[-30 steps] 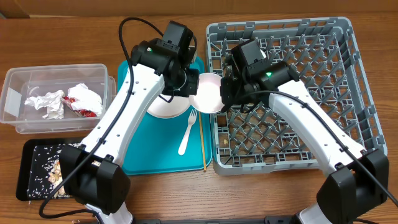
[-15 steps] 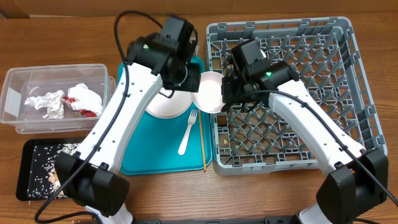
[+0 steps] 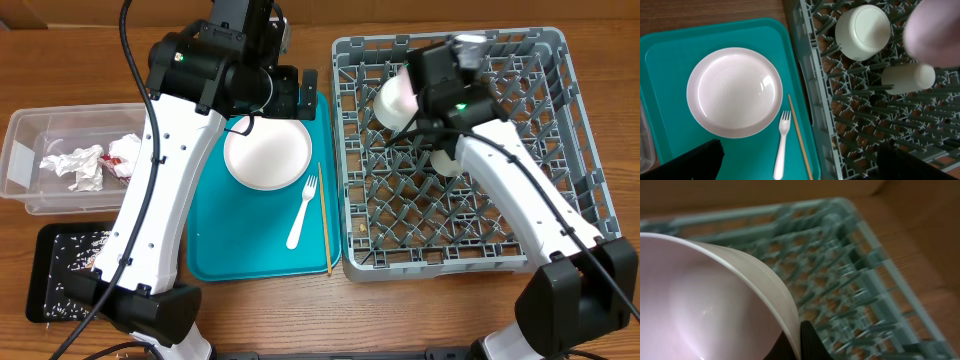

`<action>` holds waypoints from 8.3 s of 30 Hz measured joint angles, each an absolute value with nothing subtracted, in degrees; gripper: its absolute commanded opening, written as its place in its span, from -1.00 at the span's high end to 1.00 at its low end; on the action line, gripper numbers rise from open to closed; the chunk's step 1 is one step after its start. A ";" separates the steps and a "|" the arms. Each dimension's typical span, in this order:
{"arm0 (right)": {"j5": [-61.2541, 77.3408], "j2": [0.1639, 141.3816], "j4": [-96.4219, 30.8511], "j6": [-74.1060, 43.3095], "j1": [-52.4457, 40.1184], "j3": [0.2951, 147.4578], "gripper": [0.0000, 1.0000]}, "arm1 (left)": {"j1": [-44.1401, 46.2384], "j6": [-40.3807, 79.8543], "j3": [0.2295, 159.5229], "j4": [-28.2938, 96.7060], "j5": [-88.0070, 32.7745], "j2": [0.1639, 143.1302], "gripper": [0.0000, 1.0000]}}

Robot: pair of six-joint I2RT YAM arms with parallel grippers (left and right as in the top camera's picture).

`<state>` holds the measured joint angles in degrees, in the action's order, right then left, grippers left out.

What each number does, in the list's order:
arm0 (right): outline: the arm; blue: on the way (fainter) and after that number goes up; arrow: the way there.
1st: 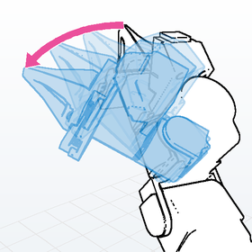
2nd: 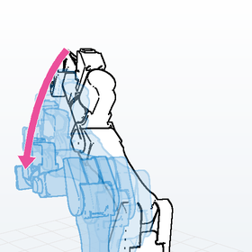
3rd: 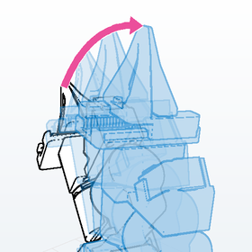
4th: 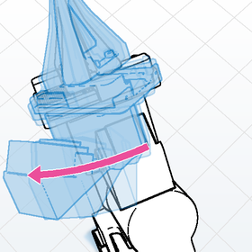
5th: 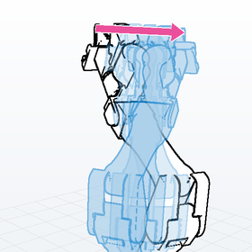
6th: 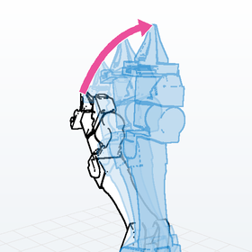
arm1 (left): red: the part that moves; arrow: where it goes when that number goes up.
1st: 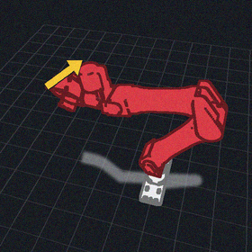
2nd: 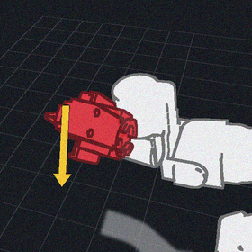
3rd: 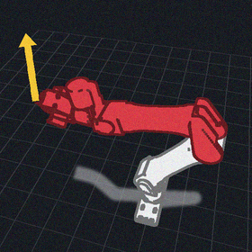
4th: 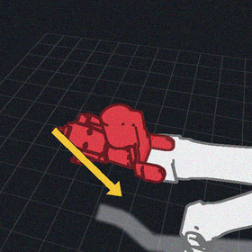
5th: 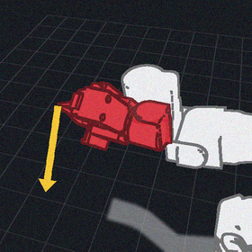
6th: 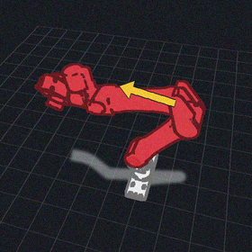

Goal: Sort waste into correct bins and load items into the dishwasher

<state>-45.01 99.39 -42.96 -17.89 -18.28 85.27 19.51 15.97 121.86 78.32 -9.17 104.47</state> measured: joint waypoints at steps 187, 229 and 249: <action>14.11 95.07 -67.26 -18.00 -24.75 85.71 -1.00 | 8.86 19.49 90.56 64.42 4.45 104.44 0.38; 13.04 95.07 -67.53 -17.96 -24.75 85.71 -1.00 | 6.74 19.55 72.62 36.88 4.71 104.49 -0.08; 11.97 95.07 -67.55 -17.96 -24.75 85.71 -1.00 | 6.74 19.42 72.55 34.61 4.69 112.42 0.75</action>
<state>11.97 95.07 -67.55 -17.96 -24.75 85.71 6.74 19.42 72.55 34.61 4.69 112.42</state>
